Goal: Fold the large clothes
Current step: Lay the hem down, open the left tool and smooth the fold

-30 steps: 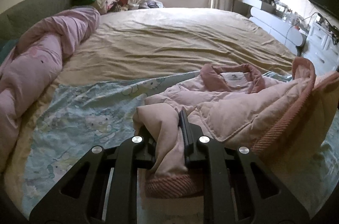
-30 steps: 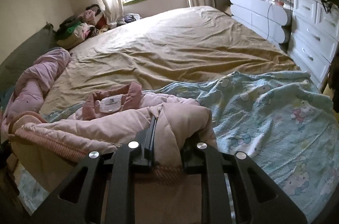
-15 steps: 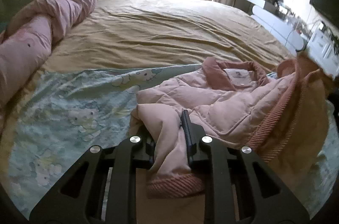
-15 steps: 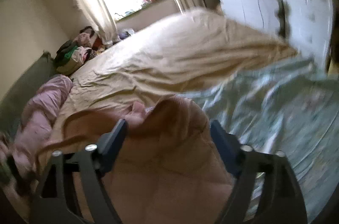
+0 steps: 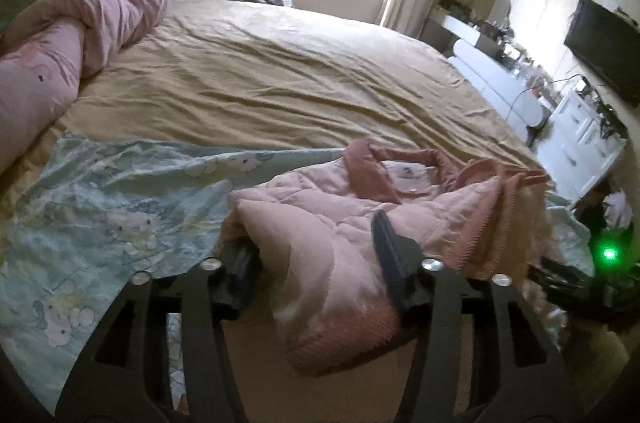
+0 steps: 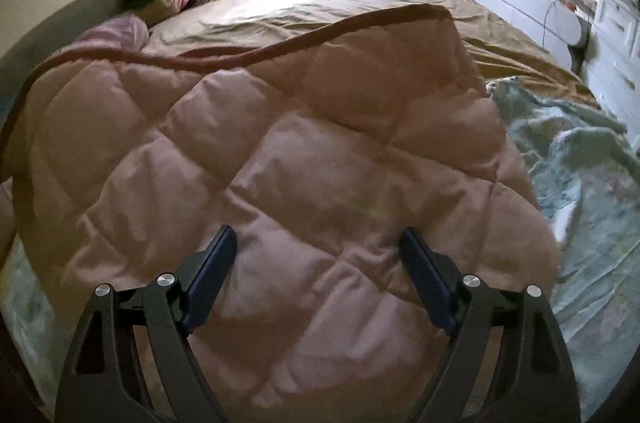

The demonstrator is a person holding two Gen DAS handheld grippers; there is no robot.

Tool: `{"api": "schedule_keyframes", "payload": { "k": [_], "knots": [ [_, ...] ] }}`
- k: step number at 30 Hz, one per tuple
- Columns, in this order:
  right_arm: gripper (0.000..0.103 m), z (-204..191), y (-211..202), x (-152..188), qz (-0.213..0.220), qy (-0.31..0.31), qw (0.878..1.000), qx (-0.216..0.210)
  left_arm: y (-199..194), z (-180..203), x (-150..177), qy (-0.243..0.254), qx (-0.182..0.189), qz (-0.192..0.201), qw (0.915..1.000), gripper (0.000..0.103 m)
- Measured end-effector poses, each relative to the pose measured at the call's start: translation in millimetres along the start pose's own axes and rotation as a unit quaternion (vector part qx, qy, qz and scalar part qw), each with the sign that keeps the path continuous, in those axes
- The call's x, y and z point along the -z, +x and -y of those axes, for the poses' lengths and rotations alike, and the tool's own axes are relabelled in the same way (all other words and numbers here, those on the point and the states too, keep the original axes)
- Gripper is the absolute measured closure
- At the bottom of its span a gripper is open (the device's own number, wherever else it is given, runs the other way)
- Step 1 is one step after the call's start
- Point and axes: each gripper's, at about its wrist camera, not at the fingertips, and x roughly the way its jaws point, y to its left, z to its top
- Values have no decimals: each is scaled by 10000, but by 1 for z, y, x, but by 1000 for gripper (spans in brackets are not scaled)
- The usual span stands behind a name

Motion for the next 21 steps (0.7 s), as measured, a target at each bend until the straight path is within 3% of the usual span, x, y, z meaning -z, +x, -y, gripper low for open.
{"api": "schedule_keyframes", "payload": {
  "k": [2,4,6,7,9,13,21],
  "knots": [
    [20,4,2,-2,23,98,9999,-15,-7,7,-1,147,-20,143,9998,39],
    [21,5,2,-3,61,136,9999,-15,-11,18,0,447,-316,264,9982,36],
    [21,9,-4,-6,145,161,9997,-69,-19,26,2,628,-519,500,9954,16],
    [21,12,-10,-8,238,164,9996,-59,-24,28,3,710,-634,648,9933,13],
    [21,21,-20,-11,393,180,9991,46,-33,31,3,840,-673,873,9903,11],
    [21,42,-40,-16,659,175,9973,272,-35,27,7,944,-823,821,9887,9],
    [21,72,-49,-13,700,136,9958,581,-8,-9,47,740,-1087,303,9908,9]
  ]
}}
